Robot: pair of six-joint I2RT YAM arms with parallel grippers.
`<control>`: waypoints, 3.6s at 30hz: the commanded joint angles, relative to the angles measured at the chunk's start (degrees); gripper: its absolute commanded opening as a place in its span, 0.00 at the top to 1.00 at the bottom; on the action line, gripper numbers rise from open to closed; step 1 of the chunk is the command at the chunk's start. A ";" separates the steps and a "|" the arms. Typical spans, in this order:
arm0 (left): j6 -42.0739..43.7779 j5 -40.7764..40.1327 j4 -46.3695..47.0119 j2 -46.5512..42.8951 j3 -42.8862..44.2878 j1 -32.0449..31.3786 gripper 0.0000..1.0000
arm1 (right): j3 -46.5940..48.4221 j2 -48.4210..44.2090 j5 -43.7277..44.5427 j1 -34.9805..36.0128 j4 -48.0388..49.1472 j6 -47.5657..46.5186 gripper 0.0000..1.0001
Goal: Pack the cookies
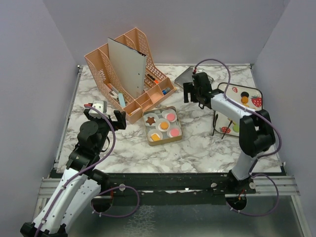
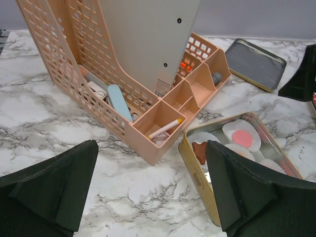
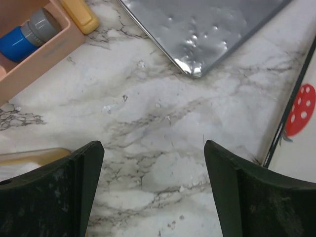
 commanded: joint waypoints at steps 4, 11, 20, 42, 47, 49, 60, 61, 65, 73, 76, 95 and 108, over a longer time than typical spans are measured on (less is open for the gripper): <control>-0.58 1.45 0.75 -0.56 -0.42 0.69 0.01 | 14.24 15.26 -8.54 -3.43 1.72 -8.05 0.21; -0.75 2.36 0.92 -0.72 -0.38 0.92 0.01 | 25.50 25.72 -12.55 -5.41 -0.52 -10.89 0.25; -1.12 3.60 1.00 -1.74 -0.33 0.96 0.01 | 31.55 33.08 -11.97 -6.19 -4.18 -11.64 0.34; -1.41 3.89 1.01 -2.66 -0.51 1.01 0.01 | 6.47 17.07 -14.59 -3.87 -0.81 -0.47 0.84; -1.30 3.42 0.69 -3.13 -0.71 1.03 0.01 | 3.11 12.33 -14.60 -2.71 0.46 1.47 0.92; -1.53 2.78 0.73 -3.52 -0.84 1.04 0.01 | 2.50 10.55 -16.23 -2.51 0.74 2.08 0.95; -8.92 0.12 0.51 -2.32 0.85 1.16 0.01 | 0.88 1.84 -19.43 -1.88 2.94 4.61 1.00; -9.25 0.43 0.36 -1.91 1.09 1.14 0.01 | 0.12 1.02 -19.83 -1.88 3.65 4.96 1.00; -11.76 1.59 -0.35 -0.11 2.60 1.23 0.01 | -2.83 -3.01 -20.99 -1.71 6.37 6.28 1.00; -23.85 6.29 3.96 3.17 1.73 1.28 0.01 | -9.86 -11.10 -25.04 -1.71 13.31 7.96 1.00; -29.12 8.52 6.99 6.09 1.08 1.23 0.01 | -12.29 -13.10 -27.90 -1.71 16.79 9.37 1.00; -45.54 18.15 20.51 30.53 7.00 -1.54 0.01 | -22.80 -20.65 -36.47 -0.29 31.14 14.25 1.00; -44.13 12.05 24.72 45.97 16.48 -8.38 0.04 | -27.36 -22.25 -34.24 4.52 35.94 10.09 1.00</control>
